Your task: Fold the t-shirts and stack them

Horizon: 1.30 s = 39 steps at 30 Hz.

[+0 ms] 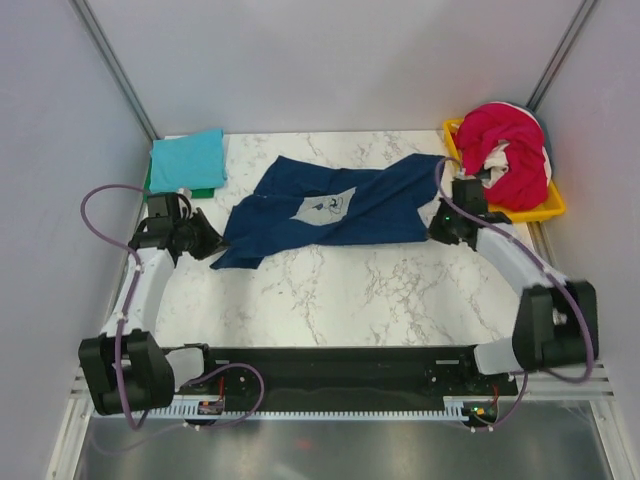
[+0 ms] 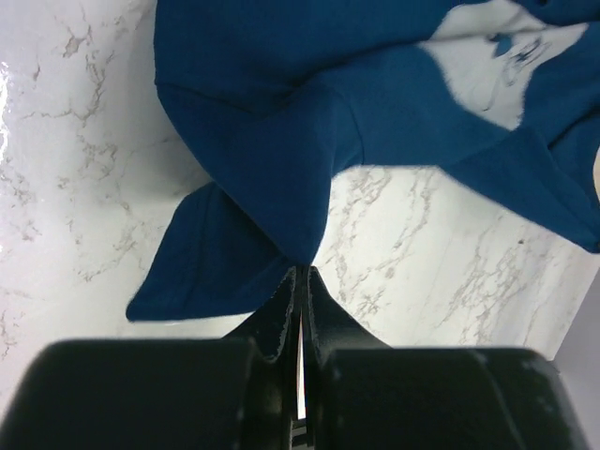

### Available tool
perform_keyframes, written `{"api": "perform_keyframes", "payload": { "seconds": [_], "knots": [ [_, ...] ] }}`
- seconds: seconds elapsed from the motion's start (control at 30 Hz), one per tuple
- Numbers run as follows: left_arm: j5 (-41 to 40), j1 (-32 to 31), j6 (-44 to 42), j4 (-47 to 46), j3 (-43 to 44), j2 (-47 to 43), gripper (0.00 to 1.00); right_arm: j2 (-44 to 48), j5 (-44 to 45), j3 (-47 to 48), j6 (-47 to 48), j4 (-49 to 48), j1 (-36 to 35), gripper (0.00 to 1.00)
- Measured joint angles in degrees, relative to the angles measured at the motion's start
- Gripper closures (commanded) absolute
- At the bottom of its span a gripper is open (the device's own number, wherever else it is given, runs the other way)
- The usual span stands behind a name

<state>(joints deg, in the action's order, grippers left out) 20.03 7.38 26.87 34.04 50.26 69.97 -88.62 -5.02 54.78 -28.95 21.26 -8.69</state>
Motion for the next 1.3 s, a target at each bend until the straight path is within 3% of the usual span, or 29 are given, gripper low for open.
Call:
{"api": "perform_keyframes", "payload": {
  "seconds": [0.23, 0.6, 0.63, 0.67, 0.7, 0.77, 0.8, 0.93, 1.1, 1.2, 1.3],
  "knots": [
    [2.4, 0.0, 2.3, 1.8, 0.0, -12.6, 0.98, 31.6, 7.7, -2.7, 0.3, 9.9, 11.0, 1.00],
    [8.9, 0.0, 5.1, 12.3, -8.0, -31.1, 0.91, 49.7, 18.6, -4.5, -6.6, 27.5, 12.0, 1.00],
    [9.6, 0.0, 5.3, 13.9, -8.9, -33.0, 0.82, 50.7, 19.1, -4.5, -7.6, 28.3, 12.0, 0.91],
    [10.0, -0.2, 5.3, 15.3, -9.4, -34.5, 0.75, 51.7, 19.6, -4.6, -8.9, 29.2, 12.0, 0.63],
    [10.2, -0.5, 5.4, 16.9, -9.8, -35.8, 0.63, 52.7, 20.1, -4.7, -10.3, 29.9, 12.0, 0.45],
    [10.6, -1.2, 5.5, 19.2, -10.4, -37.6, 0.55, 54.7, 21.0, -5.0, -12.7, 31.2, 12.0, 0.02],
    [10.6, -1.7, 5.5, 20.2, -10.7, -37.8, 0.51, 55.6, 21.4, -5.2, -13.7, 31.8, 12.0, 0.02],
    [10.0, -3.9, 5.0, 23.7, -10.8, -37.8, 0.48, 58.6, 23.2, -4.7, -16.0, 34.1, 12.1, 0.02],
    [7.2, -4.7, 3.0, 25.2, -3.3, -36.7, 0.48, 59.0, 16.0, -1.8, -15.1, 27.7, 12.2, 0.15],
    [6.8, -4.8, 2.1, 20.8, -1.3, -36.7, 0.48, 50.8, 5.4, -1.6, -15.3, 19.1, 10.6, 0.16],
    [6.2, -4.9, 0.9, 17.4, -1.9, -35.5, 0.49, 34.7, 6.9, 1.7, -14.4, 14.3, -2.5, 0.12]
  ]
}}
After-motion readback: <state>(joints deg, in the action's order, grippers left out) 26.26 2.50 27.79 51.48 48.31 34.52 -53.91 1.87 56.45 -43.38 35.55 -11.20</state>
